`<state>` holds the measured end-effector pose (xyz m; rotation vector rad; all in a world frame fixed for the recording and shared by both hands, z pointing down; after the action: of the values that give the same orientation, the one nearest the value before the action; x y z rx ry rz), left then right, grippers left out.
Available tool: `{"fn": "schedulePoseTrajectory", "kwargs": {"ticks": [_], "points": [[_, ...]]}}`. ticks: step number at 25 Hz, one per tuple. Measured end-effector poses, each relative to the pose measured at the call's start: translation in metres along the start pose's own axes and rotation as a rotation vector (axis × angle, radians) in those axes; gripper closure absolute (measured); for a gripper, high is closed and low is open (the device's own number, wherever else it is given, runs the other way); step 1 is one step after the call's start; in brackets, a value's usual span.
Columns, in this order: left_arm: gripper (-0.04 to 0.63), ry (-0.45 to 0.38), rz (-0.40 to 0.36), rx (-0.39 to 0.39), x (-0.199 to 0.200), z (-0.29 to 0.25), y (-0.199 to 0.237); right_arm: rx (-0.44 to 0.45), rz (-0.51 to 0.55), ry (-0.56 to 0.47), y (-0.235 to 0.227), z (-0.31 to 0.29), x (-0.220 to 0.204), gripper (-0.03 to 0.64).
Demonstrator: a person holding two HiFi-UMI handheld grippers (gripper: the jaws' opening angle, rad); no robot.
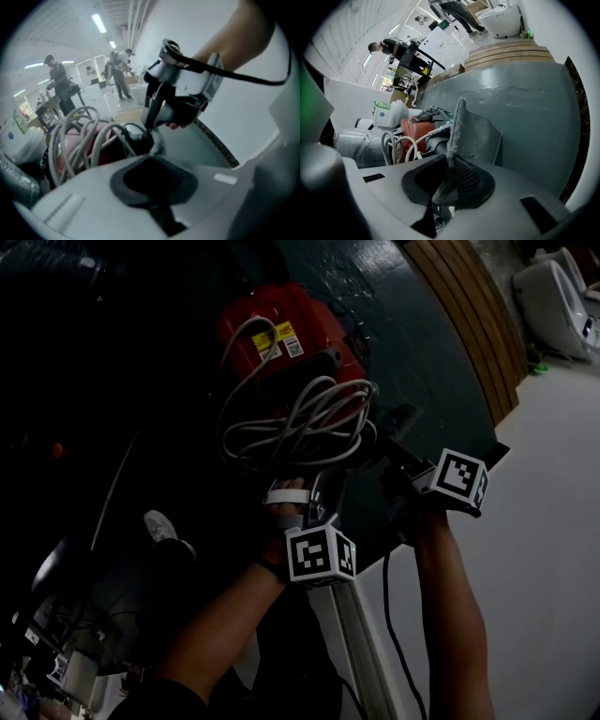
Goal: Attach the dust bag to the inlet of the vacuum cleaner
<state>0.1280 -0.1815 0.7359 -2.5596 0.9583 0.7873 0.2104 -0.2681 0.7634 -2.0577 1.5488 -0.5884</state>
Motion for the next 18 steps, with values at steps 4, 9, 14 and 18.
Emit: {"fn": "schedulePoseTrajectory", "kwargs": {"ticks": [4,9,14,18], "points": [[0.58,0.012,0.083,-0.013,-0.008,-0.006,0.004,-0.001,0.006,-0.002,0.001,-0.003,-0.001,0.571],[0.58,0.02,0.083,-0.015,-0.013,-0.01,0.011,0.013,-0.057,-0.03,-0.002,-0.006,-0.002,0.563],[0.576,0.026,0.091,-0.022,-0.011,-0.011,0.012,0.006,-0.113,-0.054,-0.005,-0.007,0.0,0.543],[0.517,-0.05,0.317,-0.144,-0.018,-0.011,0.009,-0.038,0.009,-0.102,-0.002,-0.008,0.0,0.496]]}}
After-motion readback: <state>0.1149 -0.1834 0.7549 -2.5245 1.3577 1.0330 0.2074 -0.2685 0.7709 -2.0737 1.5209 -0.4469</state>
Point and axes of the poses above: the fingertips, and each gripper's own axes: z backward along the fingers, y to its left, x out of its top, the point moved 3 cm from there along z, backward along the fingers, and after that the axes turned 1 degree about -z, right-handed, at the moved point
